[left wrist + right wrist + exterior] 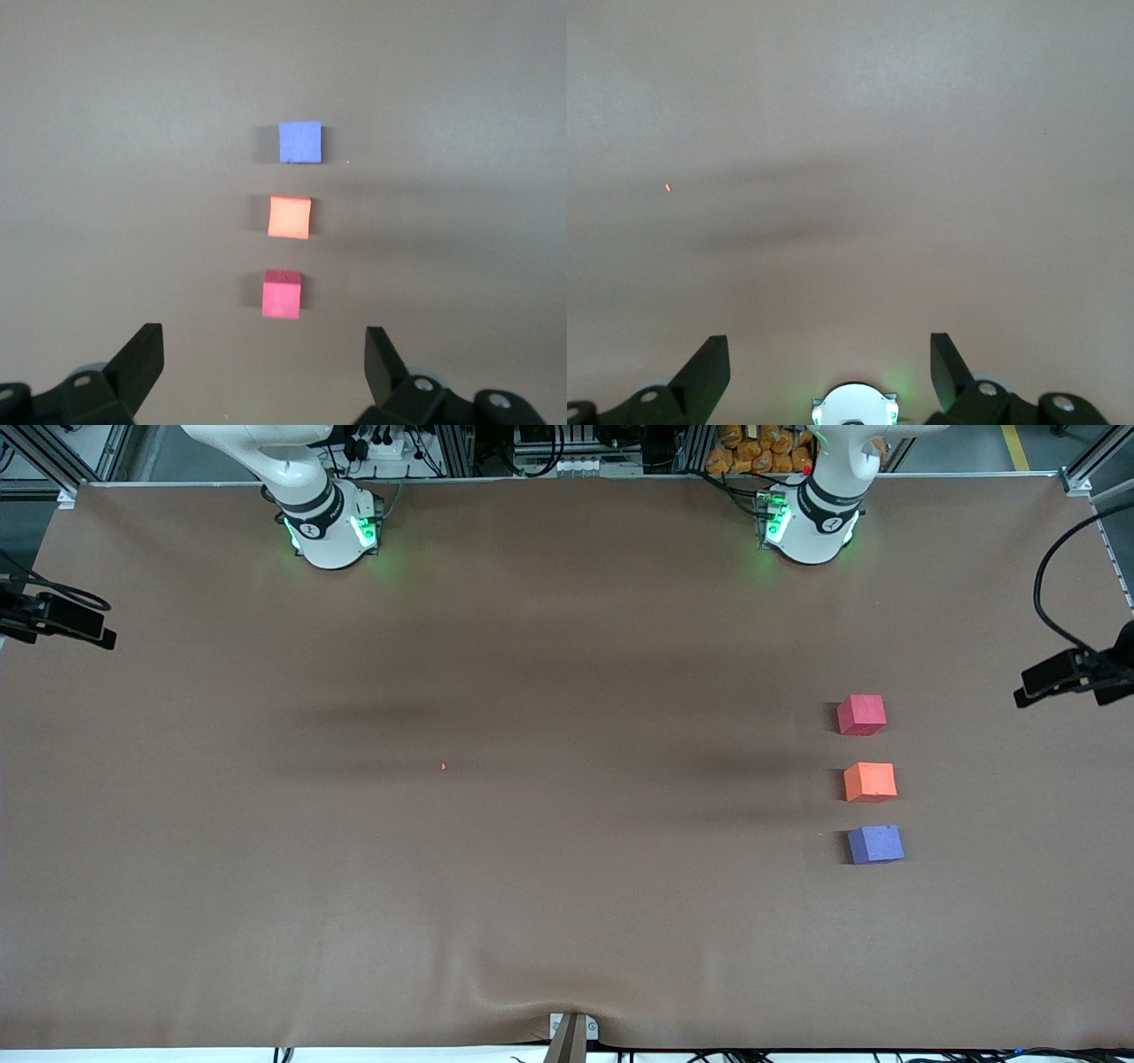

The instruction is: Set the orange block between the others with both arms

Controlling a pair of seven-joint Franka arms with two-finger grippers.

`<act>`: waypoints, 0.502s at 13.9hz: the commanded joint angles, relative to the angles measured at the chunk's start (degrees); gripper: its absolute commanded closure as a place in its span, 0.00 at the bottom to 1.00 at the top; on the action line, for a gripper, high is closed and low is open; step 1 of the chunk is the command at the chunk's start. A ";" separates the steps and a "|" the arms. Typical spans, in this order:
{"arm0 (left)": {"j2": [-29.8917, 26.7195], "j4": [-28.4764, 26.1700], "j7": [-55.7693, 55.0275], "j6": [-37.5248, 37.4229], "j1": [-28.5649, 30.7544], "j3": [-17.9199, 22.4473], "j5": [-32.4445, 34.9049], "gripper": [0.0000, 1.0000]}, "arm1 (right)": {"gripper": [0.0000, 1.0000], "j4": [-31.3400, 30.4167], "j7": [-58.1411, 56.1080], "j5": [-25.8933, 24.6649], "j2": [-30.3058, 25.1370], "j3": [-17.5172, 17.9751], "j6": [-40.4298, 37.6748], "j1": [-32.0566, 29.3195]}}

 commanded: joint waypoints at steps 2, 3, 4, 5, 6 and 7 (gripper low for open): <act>-2.57 -0.98 -2.46 -2.73 0.01 -1.40 0.09 0.00 | 0.00 -0.16 0.52 -1.43 -0.98 -0.19 -0.61 0.54; -3.02 -1.25 -2.46 -3.43 -0.08 -1.58 0.09 0.00 | 0.00 -0.16 0.52 -1.34 -0.89 -0.19 -0.61 0.54; -3.63 -1.77 -2.72 -3.79 -0.08 -1.58 -0.35 0.00 | 0.00 -0.16 0.52 -1.43 -0.89 -0.28 -0.52 0.54; -4.51 -2.47 -3.33 -3.88 -0.16 -1.67 -1.05 0.00 | 0.00 -0.16 0.61 -1.34 -0.98 -0.19 -0.52 0.63; -5.30 -3.44 -3.69 -3.79 -0.34 -1.67 -1.14 0.00 | 0.00 -0.16 0.78 -1.34 -0.89 -0.19 -0.61 0.63; -6.00 -4.14 -3.78 -3.79 -1.47 -1.50 -1.14 0.00 | 0.00 -0.24 0.79 -1.34 -0.89 -0.19 -0.52 0.63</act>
